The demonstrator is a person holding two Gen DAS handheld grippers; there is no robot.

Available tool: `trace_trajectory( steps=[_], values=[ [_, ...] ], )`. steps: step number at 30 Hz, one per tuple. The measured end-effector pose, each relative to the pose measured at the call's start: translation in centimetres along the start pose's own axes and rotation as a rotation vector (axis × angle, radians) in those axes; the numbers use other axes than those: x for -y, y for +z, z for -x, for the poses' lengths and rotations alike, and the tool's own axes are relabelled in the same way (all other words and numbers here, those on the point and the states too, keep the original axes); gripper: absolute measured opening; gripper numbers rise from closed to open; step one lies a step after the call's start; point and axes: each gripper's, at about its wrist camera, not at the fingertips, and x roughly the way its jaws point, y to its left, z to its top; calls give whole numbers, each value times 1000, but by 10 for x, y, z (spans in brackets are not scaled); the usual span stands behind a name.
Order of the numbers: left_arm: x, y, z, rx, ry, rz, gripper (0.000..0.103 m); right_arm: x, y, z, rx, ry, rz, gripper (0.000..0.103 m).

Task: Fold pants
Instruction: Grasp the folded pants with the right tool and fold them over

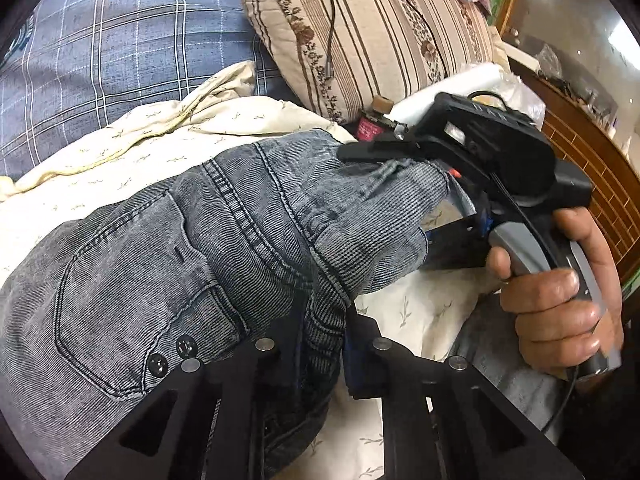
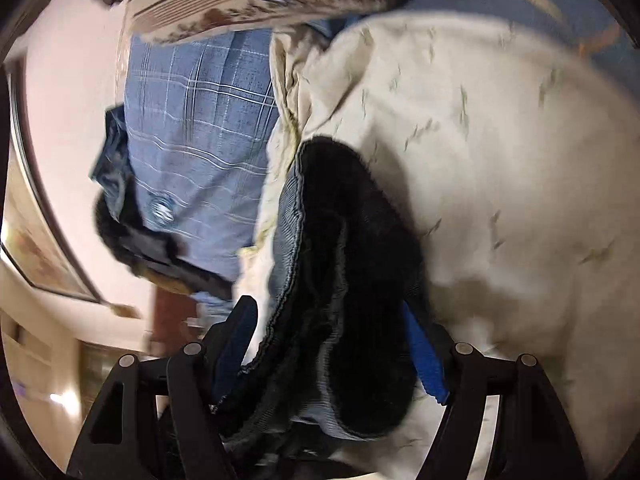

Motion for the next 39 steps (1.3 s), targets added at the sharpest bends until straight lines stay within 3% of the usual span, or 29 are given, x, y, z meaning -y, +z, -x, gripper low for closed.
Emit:
trace_trajectory(
  steps=[5, 8, 10, 13, 16, 19, 21, 23, 25, 27, 29, 31, 34, 39],
  values=[
    [4, -2, -19, -24, 13, -37, 13, 11, 2, -5, -15, 52, -76, 76],
    [-3, 1, -18, -11, -19, -1, 13, 3, 1, 21, 128, -97, -30, 76],
    [-15, 6, -18, 1, -65, 60, 13, 0, 0, 27, 147, -101, -19, 76],
    [-41, 11, -11, 26, -168, 211, 13, 2, -1, 19, 104, -92, -23, 76],
    [-63, 15, -7, 45, -242, 316, 13, 5, -1, 13, 60, -16, -51, 76],
    [-52, 17, -7, 36, -194, 238, 13, 18, -2, 2, -7, 168, -144, 77],
    [-36, 14, -13, 6, -141, 148, 15, 20, -2, 1, -6, 234, -169, 80],
    [-22, 10, -20, -31, -114, 98, 20, 16, -1, 5, 21, 187, -138, 83],
    [-16, 5, -28, -57, -137, 90, 32, 13, -1, 1, 11, 125, -120, 84],
    [-14, 6, -30, -72, -150, 89, 34, 8, -2, -2, 3, 50, -79, 82],
    [-15, 8, -26, -63, -161, 97, 35, 0, -3, -4, 8, -21, -25, 62],
    [-22, 11, -15, -46, -193, 121, 37, -3, -4, -6, 1, -84, 6, 23],
    [-44, 10, 9, -5, -238, 187, 43, -12, -4, -5, 32, -167, 71, 11],
    [-84, -7, 37, 26, -239, 341, 50, -50, -3, 26, 180, -240, 255, 8]
  ],
)
